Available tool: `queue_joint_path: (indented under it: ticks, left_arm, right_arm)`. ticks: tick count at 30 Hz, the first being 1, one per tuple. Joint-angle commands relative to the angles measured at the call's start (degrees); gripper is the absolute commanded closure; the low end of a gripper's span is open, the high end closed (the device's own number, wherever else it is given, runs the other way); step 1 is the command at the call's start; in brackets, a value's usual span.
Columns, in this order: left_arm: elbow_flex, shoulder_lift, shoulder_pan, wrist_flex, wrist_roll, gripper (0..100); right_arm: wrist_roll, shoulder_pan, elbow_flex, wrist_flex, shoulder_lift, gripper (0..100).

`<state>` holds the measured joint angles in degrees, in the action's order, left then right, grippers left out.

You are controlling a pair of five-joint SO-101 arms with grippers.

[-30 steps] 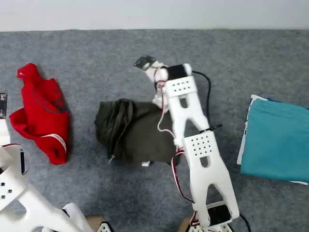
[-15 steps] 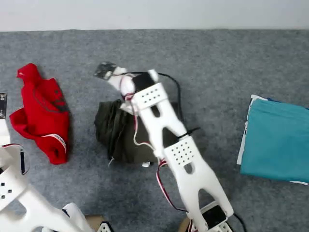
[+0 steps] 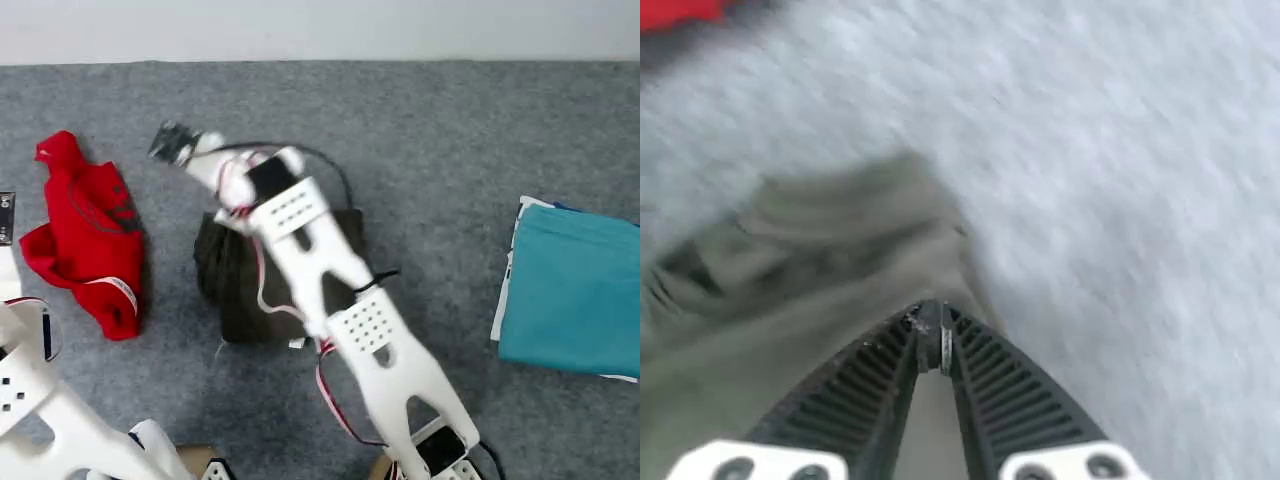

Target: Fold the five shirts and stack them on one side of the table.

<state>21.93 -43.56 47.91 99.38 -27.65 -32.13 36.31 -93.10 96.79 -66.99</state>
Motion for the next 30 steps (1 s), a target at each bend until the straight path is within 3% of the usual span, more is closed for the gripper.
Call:
queue_joint_path:
  ticks: [1, 10, 16, 21, 25, 30]
  left_arm:
    - [-0.22, -0.70, -3.34, 0.97, 1.14, 98]
    - [-0.40, 0.79, -26.11, -6.15, 16.00, 96]
    - [-6.02, 14.51, -39.30, -9.23, 21.45, 94]
    - [-18.68, 28.22, -45.36, -9.49, 21.36, 94]
    - [-29.93, 40.44, -46.42, -9.93, 21.36, 96]
    - [-44.35, 54.59, -49.49, -5.01, 21.27, 100]
  right_arm:
    - [0.00, -5.23, -3.25, 5.23, 6.64, 98.7]
    - [2.29, -14.20, -0.35, 6.29, 6.55, 98.8]
    - [7.82, -18.07, 12.04, 6.20, 7.08, 98.8]
    - [7.91, -18.33, 17.67, 6.11, 7.08, 98.9]
    - [9.58, -18.42, 17.93, 6.02, 6.46, 98.9]
    - [11.52, -18.42, 18.02, 6.02, 6.46, 98.9]
